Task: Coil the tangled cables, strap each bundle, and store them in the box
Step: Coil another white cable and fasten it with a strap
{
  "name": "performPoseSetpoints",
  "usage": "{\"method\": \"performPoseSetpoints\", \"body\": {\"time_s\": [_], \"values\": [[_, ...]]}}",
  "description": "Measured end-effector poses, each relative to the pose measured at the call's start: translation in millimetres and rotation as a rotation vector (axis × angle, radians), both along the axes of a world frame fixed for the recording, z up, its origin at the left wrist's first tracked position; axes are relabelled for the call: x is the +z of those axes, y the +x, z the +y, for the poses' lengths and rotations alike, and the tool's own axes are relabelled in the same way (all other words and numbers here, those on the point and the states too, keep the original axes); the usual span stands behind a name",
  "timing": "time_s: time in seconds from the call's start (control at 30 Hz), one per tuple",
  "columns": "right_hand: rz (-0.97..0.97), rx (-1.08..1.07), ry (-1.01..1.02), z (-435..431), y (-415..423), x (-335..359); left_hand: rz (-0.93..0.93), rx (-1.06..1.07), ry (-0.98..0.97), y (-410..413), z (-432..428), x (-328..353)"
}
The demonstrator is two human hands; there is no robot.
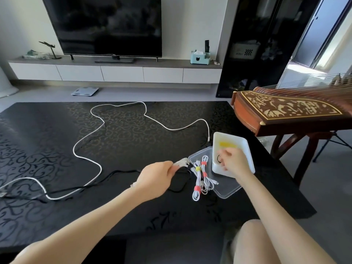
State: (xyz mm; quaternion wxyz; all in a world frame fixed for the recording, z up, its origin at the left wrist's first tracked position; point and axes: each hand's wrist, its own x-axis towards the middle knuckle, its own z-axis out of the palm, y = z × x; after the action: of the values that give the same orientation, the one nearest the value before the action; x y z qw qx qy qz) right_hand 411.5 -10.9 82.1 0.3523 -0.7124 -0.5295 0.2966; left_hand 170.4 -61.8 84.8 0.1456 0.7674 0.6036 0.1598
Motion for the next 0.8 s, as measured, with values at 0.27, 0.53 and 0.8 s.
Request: {"method": "performPoseSetpoints", "body": {"time_s": [0.27, 0.53, 0.8], "values": [[-0.789, 0.257, -0.296, 73.5, 34.6, -25.4, -0.920, 0.278, -0.403, -7.1, 23.6, -7.4], [-0.353, 0.114, -0.043, 84.4, 39.2, -30.8, -1.165, 0.311, -0.478, -21.1, 33.6, -10.8], [0.664, 0.212, -0.084, 26.9, -2.6, 9.5, -1.309, 0.251, -0.556, 1.0, 23.8, -1.0]]}}
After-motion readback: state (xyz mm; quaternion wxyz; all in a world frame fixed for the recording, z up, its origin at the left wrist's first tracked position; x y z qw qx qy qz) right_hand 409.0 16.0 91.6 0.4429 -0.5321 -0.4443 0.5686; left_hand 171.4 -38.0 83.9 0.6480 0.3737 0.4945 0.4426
